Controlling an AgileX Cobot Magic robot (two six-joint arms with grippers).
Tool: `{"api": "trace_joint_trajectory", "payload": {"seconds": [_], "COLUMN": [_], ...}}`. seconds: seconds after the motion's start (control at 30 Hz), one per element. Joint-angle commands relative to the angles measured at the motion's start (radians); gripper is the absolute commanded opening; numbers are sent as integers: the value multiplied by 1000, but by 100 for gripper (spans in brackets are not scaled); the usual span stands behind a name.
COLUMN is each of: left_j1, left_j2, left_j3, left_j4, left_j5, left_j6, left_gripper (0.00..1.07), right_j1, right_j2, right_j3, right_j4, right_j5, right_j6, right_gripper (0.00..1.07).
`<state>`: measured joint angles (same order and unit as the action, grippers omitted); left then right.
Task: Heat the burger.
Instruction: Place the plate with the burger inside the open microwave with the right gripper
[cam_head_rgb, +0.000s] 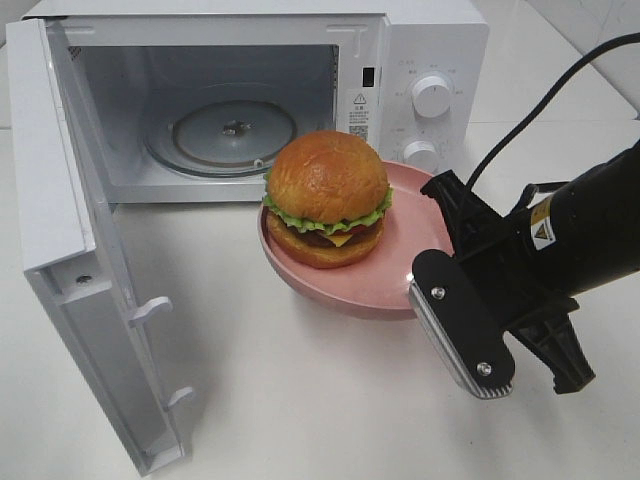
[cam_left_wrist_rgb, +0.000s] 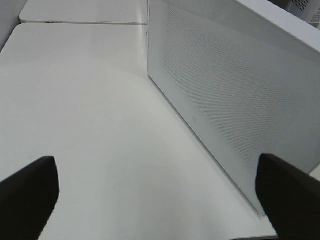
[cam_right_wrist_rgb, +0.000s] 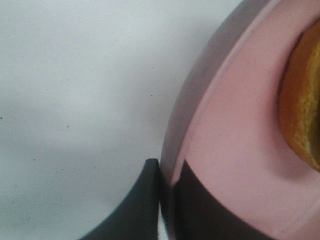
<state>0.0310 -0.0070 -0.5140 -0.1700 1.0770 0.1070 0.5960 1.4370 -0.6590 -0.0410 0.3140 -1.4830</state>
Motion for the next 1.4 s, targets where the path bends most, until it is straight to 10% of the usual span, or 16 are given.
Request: {"api": "trace_joint_trajectory", "payload": {"seconds": [0.03, 1.4], "left_j1": [3, 3], "left_j2": [-14, -14], "left_j3": [-1, -1], "left_j4": [-3, -3], "left_j5": [-9, -9], "left_j6": [-1, -1], "left_gripper": [100, 100], "right_j1": [-1, 94], "right_j2": [0, 300], "right_j3": [-26, -354], "right_j4": [-2, -181], "right_j5": [-84, -59], "right_j6": [11, 280], "right_gripper": [0, 0]}}
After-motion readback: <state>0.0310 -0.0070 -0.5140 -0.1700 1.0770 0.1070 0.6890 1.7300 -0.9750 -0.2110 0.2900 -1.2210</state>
